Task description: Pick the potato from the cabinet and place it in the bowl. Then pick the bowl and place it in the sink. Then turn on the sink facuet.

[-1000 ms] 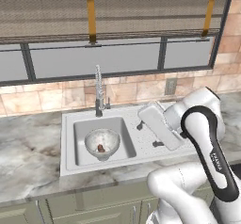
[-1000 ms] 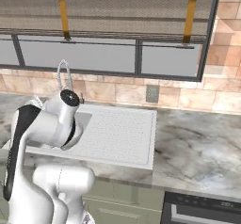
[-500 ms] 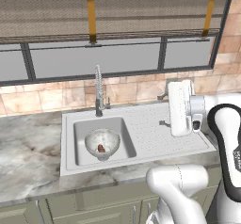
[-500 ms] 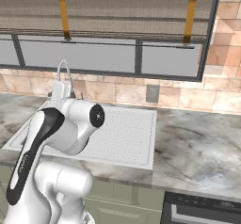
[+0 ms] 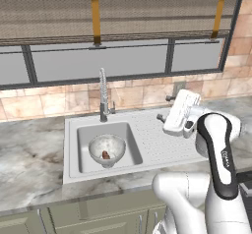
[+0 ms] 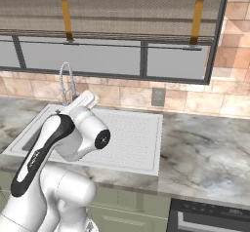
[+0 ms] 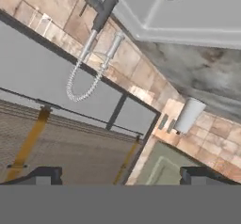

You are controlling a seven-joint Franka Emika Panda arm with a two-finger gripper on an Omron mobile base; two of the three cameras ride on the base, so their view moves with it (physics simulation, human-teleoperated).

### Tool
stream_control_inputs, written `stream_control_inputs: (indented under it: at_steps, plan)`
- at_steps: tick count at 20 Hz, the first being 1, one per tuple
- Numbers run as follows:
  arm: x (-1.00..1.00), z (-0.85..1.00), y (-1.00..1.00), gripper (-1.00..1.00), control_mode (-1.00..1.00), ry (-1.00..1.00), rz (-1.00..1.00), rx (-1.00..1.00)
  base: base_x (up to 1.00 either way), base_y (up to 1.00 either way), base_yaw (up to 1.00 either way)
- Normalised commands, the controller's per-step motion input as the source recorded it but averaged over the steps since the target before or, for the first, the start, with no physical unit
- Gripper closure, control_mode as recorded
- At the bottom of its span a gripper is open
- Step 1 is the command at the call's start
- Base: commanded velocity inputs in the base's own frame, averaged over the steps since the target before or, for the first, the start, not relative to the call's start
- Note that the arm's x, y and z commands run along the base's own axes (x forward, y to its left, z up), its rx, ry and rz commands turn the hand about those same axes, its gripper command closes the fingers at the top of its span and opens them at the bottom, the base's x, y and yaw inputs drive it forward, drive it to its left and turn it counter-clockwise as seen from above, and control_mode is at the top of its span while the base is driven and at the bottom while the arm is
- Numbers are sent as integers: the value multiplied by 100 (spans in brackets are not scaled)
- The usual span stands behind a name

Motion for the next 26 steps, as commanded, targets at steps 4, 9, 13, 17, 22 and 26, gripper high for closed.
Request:
stream_control_inputs:
  at_steps: [4,9,13,17,22,26]
  plan:
    - [75,-33,4,-100,-100,58,-16,45,0,0,0]
    - [54,-40,1,-100,-100,45,-7,44,0,0,0]
    - [25,-46,0,-100,-100,9,-2,16,0,0,0]
    - [44,-51,4,-100,-100,-4,0,1,0,0,0]
    - [65,-50,20,-100,-100,-11,-1,-1,0,0,0]
    - [81,-30,23,-100,-100,-5,-7,-1,0,0,0]
